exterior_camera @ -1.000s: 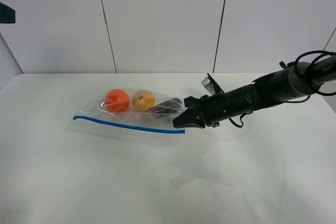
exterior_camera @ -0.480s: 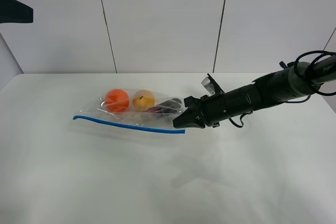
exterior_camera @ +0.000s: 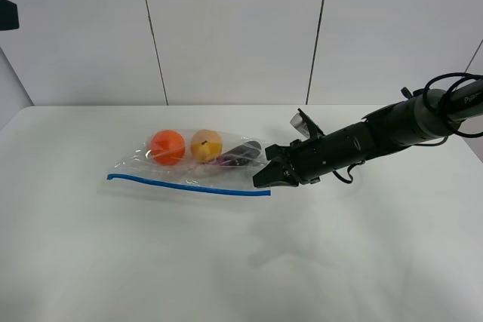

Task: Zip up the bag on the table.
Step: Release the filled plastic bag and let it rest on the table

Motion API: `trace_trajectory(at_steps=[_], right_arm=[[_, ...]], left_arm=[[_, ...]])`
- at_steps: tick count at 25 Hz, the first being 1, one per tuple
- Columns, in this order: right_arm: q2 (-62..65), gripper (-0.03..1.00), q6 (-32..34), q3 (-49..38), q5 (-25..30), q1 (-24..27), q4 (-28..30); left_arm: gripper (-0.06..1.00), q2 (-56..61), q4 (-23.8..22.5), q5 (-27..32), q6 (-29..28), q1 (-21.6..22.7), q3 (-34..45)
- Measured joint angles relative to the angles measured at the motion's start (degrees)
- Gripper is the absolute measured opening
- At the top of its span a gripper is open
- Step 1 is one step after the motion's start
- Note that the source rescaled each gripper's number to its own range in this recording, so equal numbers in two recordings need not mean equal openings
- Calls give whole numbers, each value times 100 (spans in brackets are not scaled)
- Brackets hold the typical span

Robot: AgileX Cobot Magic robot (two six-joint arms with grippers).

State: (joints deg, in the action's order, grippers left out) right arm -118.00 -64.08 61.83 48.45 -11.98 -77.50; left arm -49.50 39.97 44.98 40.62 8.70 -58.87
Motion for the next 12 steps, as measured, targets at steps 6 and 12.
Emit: trace_trajectory(at_steps=[6, 12], right_arm=[[0, 0, 0, 0, -47, 0, 0], [0, 0, 0, 0, -23, 0, 23]], left_arm=[[79, 996, 12, -150, 38, -27, 752], [79, 1451, 12, -214, 92, -248, 1302]])
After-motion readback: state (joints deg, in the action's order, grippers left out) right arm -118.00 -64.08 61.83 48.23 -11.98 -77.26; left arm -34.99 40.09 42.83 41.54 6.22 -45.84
